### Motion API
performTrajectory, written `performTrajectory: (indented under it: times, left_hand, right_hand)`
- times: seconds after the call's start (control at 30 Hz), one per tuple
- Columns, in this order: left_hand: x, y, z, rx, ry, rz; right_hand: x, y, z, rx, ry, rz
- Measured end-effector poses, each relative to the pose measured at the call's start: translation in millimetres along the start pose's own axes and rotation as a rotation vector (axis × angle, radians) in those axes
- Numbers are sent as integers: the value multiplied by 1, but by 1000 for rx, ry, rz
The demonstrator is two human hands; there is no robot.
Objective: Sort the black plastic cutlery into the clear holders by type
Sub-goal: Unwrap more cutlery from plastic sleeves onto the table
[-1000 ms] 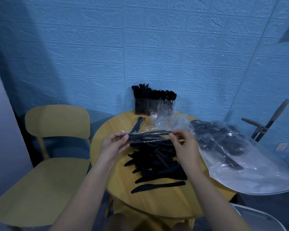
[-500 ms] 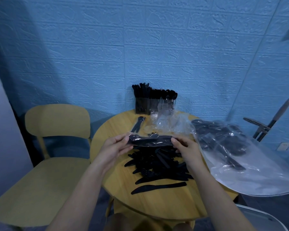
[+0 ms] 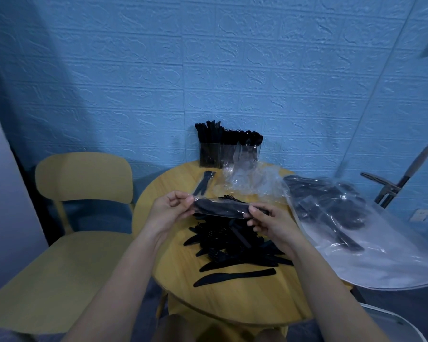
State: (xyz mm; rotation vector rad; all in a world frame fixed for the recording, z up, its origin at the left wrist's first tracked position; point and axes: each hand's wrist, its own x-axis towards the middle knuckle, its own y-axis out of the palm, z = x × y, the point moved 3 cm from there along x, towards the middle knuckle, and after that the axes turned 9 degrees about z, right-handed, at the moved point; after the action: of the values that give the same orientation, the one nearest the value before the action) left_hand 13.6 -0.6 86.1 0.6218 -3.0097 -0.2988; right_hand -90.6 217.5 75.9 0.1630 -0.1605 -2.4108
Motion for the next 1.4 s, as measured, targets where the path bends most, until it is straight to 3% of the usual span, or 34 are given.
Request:
performTrajectory:
  times: [0.17, 0.57, 0.67, 0.73, 0.87, 1.03, 1.1, 1.2, 1.33, 1.4]
  left_hand:
    - [2, -4, 0, 6, 21, -13]
    - [15, -53, -12, -93, 119, -321]
    - [15, -60, -8, -161, 131, -408]
    - [16, -58, -4, -209, 118, -431]
    - [22, -34, 1, -216, 86, -342]
    - [34, 2, 3, -200, 69, -233]
    - [40, 13, 4, -184, 56, -170]
    - [50, 31, 7, -123, 45, -95]
    - [71, 42, 13, 73, 41, -68]
    - [85, 38, 13, 221, 46, -41]
  right_hand:
    - [2, 1, 2, -7, -5, -68]
    - [1, -31, -6, 25, 41, -300]
    - [4, -35, -9, -179, 81, -359]
    - [8, -36, -8, -470, 72, -397]
    - [18, -25, -3, -922, -61, -500]
    - [28, 1, 13, -1188, -52, -485]
    - [35, 9, 19, -1059, -78, -382]
    - [55, 27, 23, -616, -59, -159]
    - [94, 31, 26, -246, -56, -226]
    - [116, 22, 28, -202, -36, -278]
